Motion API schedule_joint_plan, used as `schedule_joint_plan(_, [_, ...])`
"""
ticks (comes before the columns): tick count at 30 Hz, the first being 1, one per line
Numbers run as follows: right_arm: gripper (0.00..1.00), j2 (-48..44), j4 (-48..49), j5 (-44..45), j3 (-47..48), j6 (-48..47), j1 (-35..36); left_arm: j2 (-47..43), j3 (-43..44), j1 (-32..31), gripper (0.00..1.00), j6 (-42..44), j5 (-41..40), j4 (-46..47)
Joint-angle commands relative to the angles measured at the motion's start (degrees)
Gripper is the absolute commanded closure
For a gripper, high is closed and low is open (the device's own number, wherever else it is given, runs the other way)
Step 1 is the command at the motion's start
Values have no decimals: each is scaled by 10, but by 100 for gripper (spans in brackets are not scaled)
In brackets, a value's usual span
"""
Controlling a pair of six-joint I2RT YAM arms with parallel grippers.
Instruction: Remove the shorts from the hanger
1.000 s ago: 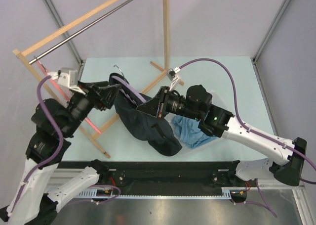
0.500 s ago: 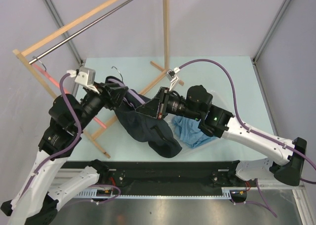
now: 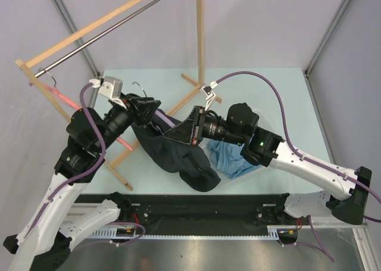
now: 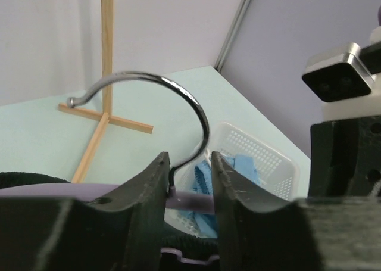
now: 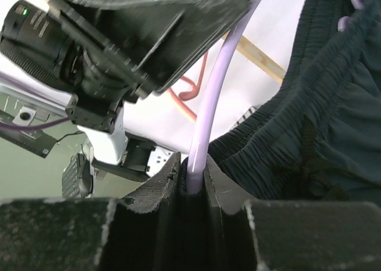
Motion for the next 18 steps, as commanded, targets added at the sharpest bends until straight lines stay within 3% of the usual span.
schedule_joint_plan(1, [100, -30, 69, -14, 11, -18, 10, 14, -4, 1, 75, -12, 18, 39])
schedule_joint_plan(3, [100, -37, 62, -14, 12, -30, 13, 21, 2, 1, 87, -11, 15, 33])
schedule_joint_plan(4, [100, -39, 56, -14, 11, -35, 12, 23, 3, 1, 100, -8, 10, 31])
schedule_joint_plan(6, [100, -50, 34, -11, 12, -45, 11, 21, 5, 1, 100, -3, -19, 29])
schedule_joint_plan(8, [81, -59, -29, 18, 12, -73, 6, 21, 17, 1, 100, 7, -60, 19])
schedule_joint_plan(9, [58, -72, -79, 35, 12, -87, 7, 20, 20, 1, 100, 11, -79, 11])
schedule_joint_plan(10, [47, -79, -100, 76, 11, -110, 10, 19, 23, 1, 100, 19, -90, 8])
schedule_joint_plan(11, [30, -84, -117, 93, 12, -118, 10, 17, 25, 1, 99, 24, -109, 7])
schedule_joint_plan(14, [12, -102, -150, 147, 12, -152, 22, 14, 23, 1, 100, 38, -124, 3])
schedule_joint_plan(18, [7, -113, -163, 191, 12, -161, 25, 1, 18, 1, 100, 46, -134, 5])
